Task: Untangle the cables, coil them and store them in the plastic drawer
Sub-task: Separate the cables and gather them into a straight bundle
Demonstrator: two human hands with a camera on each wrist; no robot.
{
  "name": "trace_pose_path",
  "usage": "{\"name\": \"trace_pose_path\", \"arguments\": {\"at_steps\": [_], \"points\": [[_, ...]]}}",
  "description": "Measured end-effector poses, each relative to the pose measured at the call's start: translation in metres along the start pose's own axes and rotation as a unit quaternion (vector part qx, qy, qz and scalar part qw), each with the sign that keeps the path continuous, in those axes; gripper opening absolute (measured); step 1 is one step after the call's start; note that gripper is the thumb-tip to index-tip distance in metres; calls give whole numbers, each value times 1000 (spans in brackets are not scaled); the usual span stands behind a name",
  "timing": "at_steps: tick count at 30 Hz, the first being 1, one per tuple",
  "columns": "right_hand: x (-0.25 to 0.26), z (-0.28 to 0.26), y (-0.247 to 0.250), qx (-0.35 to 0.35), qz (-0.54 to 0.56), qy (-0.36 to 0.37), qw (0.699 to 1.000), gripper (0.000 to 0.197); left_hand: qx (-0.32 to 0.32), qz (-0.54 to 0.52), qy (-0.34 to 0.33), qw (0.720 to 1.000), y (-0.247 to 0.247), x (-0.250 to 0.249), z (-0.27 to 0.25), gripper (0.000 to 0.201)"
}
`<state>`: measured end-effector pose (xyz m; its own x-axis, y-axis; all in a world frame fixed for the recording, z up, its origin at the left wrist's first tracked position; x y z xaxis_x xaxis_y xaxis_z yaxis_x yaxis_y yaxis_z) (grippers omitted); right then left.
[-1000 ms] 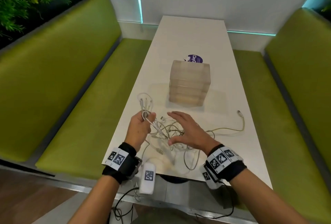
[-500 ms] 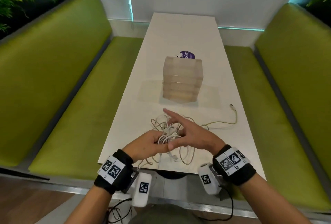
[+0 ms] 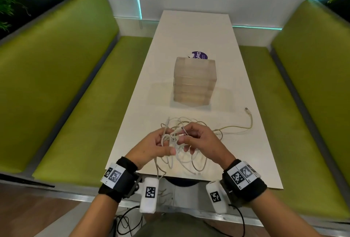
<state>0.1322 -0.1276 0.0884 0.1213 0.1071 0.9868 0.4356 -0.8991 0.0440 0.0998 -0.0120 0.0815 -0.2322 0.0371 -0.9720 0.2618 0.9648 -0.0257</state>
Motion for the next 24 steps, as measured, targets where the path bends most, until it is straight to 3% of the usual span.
{"name": "trace_pose_path", "arguments": {"at_steps": [3, 7, 10, 12, 17, 21, 24], "points": [[0, -5, 9, -22, 53, 10, 998, 8, -51, -58, -10, 997, 20, 5, 1, 64], [0, -10, 12, -2, 49, 23, 999, 9, -99, -232, 12, 968, 44, 17, 7, 31], [-3, -13, -7, 60, -12, 31, 998, 14, -86, -154, -5, 984, 34, 12, 7, 13], [-1, -15, -21, 81, 2, 39, 996, 17, -59, -64, -9, 996, 18, 10, 7, 8], [7, -19, -13, -43, 18, 92, 995, 19, -78, 66, -6, 995, 10, 10, 9, 12], [8, -23, -5, -79, -44, 138, 986, 12, -123, 66, 1, 990, 22, 12, 6, 12], [-2, -21, -4, -60, -59, 103, 991, 12, -159, -3, 9, 987, 37, 16, 5, 13]]}}
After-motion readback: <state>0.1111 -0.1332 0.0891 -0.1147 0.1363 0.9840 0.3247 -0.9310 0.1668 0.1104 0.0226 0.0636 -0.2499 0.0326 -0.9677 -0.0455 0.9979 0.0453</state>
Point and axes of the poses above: each hand's wrist, its own z-axis towards the middle knuckle, its own y-axis out of the back of the hand, x = y × z, the point moved 10 cm from there along z, towards the middle knuckle, and after that the axes turned 4 degrees about -x, right-handed, at the moved point
